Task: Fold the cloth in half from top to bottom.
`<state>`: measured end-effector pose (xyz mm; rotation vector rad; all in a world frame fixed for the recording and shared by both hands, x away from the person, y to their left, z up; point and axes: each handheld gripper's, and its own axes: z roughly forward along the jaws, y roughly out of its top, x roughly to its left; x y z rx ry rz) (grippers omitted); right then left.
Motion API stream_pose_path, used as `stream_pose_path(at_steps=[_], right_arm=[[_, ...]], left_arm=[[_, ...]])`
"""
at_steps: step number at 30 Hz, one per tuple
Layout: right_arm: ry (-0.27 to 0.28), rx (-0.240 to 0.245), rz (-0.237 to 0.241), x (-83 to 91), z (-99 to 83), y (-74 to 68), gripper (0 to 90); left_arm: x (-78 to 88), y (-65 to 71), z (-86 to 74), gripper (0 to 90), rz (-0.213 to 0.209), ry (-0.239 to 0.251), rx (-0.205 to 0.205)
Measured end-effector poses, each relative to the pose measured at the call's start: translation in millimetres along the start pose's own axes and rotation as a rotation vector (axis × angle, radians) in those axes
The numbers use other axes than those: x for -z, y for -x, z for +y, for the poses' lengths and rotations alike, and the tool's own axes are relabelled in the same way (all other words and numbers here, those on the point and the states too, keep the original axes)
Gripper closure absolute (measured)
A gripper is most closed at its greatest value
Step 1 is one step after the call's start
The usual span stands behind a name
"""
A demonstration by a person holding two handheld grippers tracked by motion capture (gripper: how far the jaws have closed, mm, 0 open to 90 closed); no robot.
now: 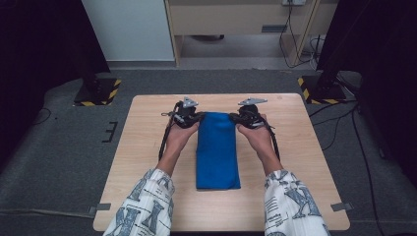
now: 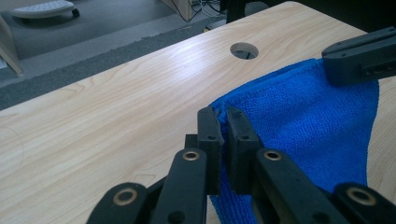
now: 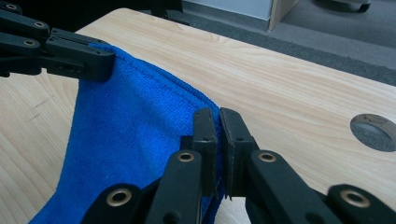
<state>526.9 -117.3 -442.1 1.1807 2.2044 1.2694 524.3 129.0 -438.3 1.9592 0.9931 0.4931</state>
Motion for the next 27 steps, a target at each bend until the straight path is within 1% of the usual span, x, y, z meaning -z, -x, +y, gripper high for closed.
stream_pose_path(at_steps=[2, 5, 8, 11, 14, 16, 20, 25, 27], right_arm=[[-0.002, 0.006, -0.002, 0.3, -0.1, -0.2, 86.1], [-0.003, 0.002, -0.003, 0.4, -0.6, -0.5, 86.1], [0.015, -0.015, 0.003, 1.2, 1.9, -0.5, 86.0], [0.033, -0.012, 0.001, 1.9, 6.5, 0.5, 86.0], [0.048, -0.017, -0.003, 2.2, 10.2, 1.0, 86.0], [0.045, -0.005, -0.005, 1.4, 10.7, -0.1, 86.0], [0.047, -0.002, 0.002, 0.8, 8.8, -3.1, 85.9], [0.042, 0.018, 0.009, 3.4, 4.2, -8.3, 85.8], [0.043, 0.019, 0.013, 5.8, 1.8, -9.6, 85.9]], left_arm=[[0.5, 1.1, 0.4, 85.6, 0.001, -0.004, -0.008], [1.1, 0.7, 1.6, 85.7, 0.004, -0.003, -0.012], [3.6, -1.2, 5.3, 85.8, 0.008, 0.007, -0.012], [5.9, -2.4, 8.9, 85.8, 0.011, 0.022, -0.014], [7.5, -3.8, 10.5, 85.9, 0.01, 0.022, -0.012], [8.6, -4.2, 10.3, 85.9, 0.011, 0.019, -0.019], [13.2, -4.2, 9.6, 85.8, 0.012, 0.018, -0.021], [18.5, 0.4, 6.0, 85.8, 0.018, 0.006, -0.044], [21.0, 3.0, 4.1, 85.8, 0.016, 0.006, -0.043]])
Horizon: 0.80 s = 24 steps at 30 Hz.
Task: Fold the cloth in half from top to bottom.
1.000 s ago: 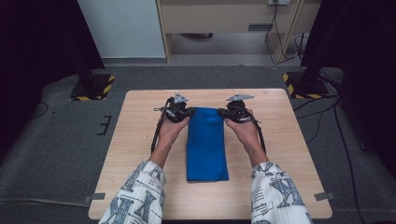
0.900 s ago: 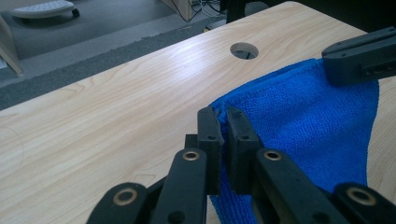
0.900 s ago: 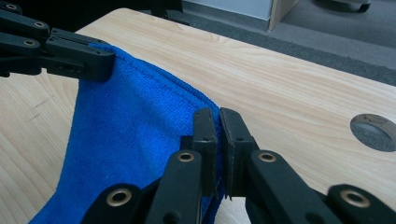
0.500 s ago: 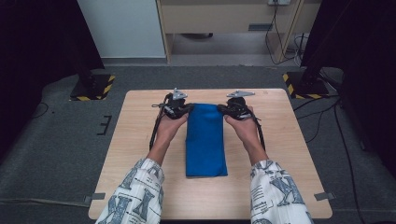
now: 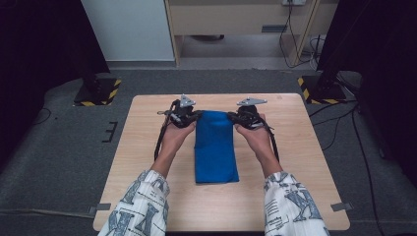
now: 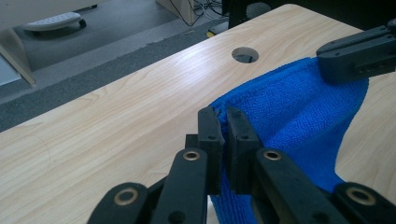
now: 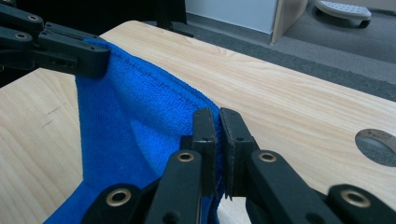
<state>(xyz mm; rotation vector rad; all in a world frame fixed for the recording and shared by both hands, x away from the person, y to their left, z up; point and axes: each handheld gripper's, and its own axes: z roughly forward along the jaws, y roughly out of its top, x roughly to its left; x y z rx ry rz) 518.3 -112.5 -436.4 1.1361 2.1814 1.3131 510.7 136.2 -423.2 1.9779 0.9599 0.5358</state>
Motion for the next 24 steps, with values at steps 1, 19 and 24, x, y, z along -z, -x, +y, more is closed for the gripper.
stream_pose_path(at_steps=[1, 19, 24], right_arm=[[0.0, 0.006, -0.002, 1.0, -1.0, -0.8, 85.9], [0.006, 0.05, 0.039, 23.5, -17.4, -17.0, 85.9], [0.007, 0.059, 0.054, 30.4, -24.5, -21.5, 85.9]], left_arm=[[1.0, 1.6, -1.0, 85.9, 0.001, 0.001, -0.006], [24.8, 20.7, -21.5, 86.0, -0.026, 0.002, -0.003], [30.4, 26.4, -26.2, 86.0, -0.032, 0.004, -0.012]])
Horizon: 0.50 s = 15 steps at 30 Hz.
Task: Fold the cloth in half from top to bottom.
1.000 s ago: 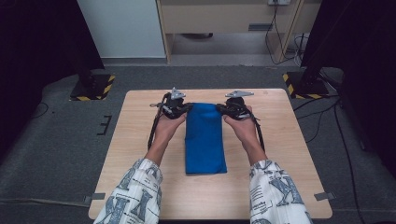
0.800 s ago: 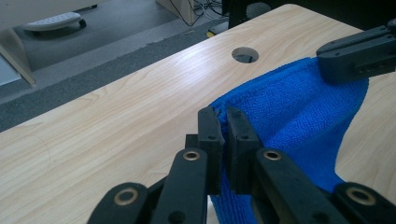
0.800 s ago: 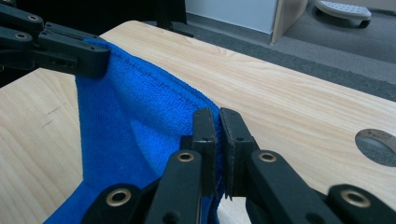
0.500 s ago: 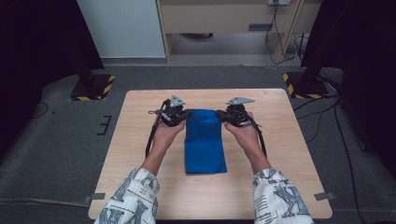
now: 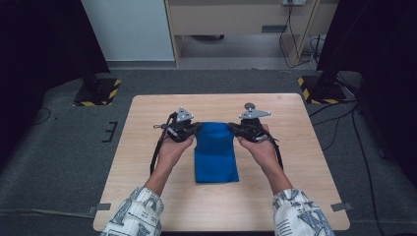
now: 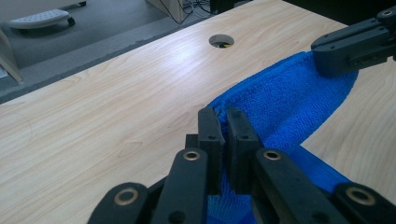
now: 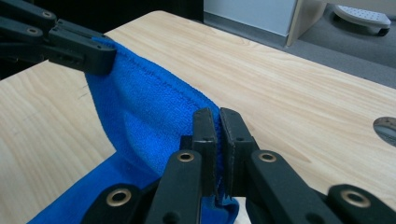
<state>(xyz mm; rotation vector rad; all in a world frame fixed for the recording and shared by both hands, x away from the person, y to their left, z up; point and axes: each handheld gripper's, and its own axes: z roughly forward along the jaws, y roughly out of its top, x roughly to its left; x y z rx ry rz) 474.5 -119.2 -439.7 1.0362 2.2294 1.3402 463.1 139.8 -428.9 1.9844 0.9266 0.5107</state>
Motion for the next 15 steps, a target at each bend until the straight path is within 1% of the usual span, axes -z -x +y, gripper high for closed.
stream_pose_path(at_steps=[3, 8, 13, 15], right_arm=[[-0.01, 0.003, 0.007, 2.5, -5.9, -3.5, 85.9], [-0.026, 0.015, 0.02, 4.6, -15.1, -5.7, 85.9], [-0.032, 0.014, 0.032, 6.9, -20.3, -9.8, 85.9], [-0.03, 0.018, 0.039, 9.1, -22.8, -11.8, 85.9]], left_arm=[[1.4, 3.6, -4.6, 85.9, -0.01, -0.007, 0.0], [4.1, 9.7, -13.1, 85.9, -0.021, -0.016, -0.011], [7.9, 13.0, -20.8, 85.9, -0.028, -0.018, -0.007], [9.4, 13.8, -23.8, 85.9, -0.039, -0.017, 0.0]])
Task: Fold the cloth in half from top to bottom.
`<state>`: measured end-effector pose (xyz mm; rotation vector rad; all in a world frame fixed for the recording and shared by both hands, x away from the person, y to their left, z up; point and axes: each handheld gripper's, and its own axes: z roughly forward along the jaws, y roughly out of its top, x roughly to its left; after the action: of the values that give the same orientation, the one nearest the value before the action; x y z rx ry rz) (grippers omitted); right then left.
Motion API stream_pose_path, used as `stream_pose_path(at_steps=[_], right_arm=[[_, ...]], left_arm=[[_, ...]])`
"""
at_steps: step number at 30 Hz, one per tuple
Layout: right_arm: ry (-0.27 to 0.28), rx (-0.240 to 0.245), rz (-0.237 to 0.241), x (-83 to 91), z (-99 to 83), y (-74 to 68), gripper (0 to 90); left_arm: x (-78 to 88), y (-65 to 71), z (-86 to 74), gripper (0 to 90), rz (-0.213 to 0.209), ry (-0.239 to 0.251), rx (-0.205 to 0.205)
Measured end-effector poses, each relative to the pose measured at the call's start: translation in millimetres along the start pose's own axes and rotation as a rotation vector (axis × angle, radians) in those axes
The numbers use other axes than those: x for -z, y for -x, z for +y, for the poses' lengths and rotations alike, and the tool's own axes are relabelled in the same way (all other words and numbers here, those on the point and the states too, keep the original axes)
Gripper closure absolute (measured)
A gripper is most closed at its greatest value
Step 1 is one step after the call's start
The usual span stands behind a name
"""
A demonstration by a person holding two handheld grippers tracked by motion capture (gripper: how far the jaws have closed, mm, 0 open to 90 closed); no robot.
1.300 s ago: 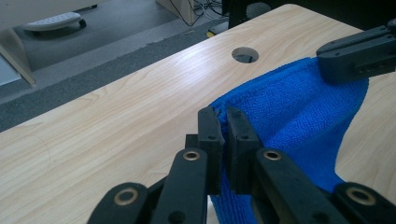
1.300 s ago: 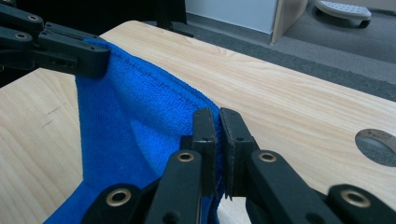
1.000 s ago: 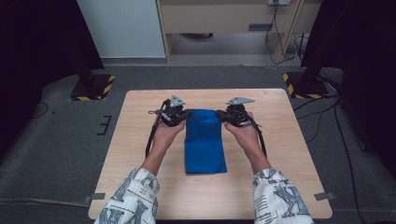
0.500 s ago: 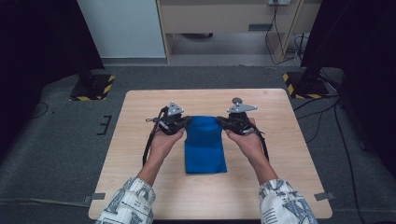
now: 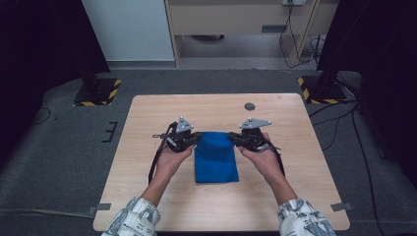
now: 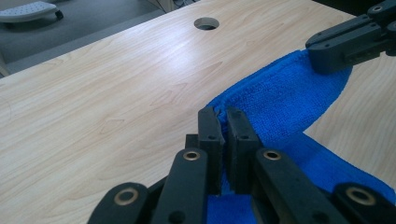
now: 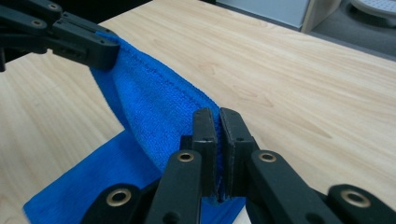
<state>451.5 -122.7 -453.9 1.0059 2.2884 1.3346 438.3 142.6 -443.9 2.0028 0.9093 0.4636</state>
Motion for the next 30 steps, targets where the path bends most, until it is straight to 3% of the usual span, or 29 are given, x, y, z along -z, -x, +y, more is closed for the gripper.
stream_pose_path(at_steps=[20, 26, 30], right_arm=[[-0.016, -0.022, 0.046, 3.0, -15.4, -7.3, 86.2], [-0.012, -0.024, 0.058, 3.3, -19.8, -11.3, 86.4], [-0.012, -0.025, 0.065, 2.9, -22.0, -12.0, 86.5]], left_arm=[[5.0, 6.2, -27.7, 83.0, -0.043, -0.007, 0.037], [7.6, 5.7, -38.7, 81.7, -0.072, -0.001, 0.07], [7.7, 5.0, -44.5, 74.0, -0.072, 0.008, 0.089]])
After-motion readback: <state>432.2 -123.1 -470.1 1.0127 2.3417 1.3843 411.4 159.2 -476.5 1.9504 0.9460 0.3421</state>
